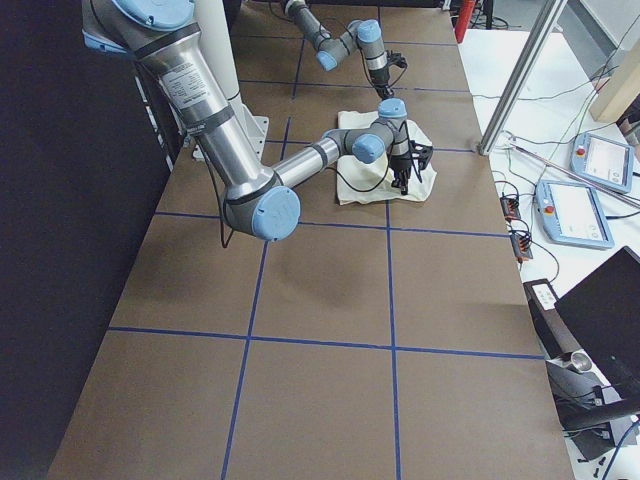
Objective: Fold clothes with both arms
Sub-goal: 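Fold the hem with both grippers toward the collar and release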
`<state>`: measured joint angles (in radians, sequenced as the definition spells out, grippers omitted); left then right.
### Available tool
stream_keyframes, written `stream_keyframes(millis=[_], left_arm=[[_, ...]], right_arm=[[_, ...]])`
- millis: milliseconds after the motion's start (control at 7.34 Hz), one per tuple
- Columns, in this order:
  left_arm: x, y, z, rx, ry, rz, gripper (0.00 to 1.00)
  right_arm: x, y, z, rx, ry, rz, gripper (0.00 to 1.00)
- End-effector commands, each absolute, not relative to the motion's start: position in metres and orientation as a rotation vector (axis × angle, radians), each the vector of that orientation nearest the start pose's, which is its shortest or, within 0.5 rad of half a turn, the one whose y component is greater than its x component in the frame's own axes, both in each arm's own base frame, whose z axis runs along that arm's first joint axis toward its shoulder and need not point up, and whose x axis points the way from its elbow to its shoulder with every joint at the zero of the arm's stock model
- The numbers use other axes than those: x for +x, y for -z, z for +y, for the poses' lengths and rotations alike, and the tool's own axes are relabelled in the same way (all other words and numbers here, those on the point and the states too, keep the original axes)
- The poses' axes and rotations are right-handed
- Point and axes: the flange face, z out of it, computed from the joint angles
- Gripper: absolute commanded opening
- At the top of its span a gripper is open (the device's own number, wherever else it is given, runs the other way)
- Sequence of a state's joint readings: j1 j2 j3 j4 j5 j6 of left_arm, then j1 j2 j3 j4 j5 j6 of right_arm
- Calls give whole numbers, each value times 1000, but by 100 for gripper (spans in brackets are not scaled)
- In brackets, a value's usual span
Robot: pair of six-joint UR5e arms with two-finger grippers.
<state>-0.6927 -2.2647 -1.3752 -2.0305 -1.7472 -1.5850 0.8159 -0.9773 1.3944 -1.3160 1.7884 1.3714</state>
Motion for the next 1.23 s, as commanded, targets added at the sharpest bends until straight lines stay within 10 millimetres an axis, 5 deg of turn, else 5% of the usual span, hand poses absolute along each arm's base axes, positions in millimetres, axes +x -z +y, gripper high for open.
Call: stream_keyframes(millis=[0,954,1090], left_arm=[[508,-287,-588,211,519,966,0],[494,-302,-598,243,462,922,12],[493,-305,-599,246,464,920,53]], right_arm=[[-427,-384,-627,157,-515,-685,0],[-443,-382,-627,185,-516,-659,0],[-443,-384,-628,191,-521,-652,0]])
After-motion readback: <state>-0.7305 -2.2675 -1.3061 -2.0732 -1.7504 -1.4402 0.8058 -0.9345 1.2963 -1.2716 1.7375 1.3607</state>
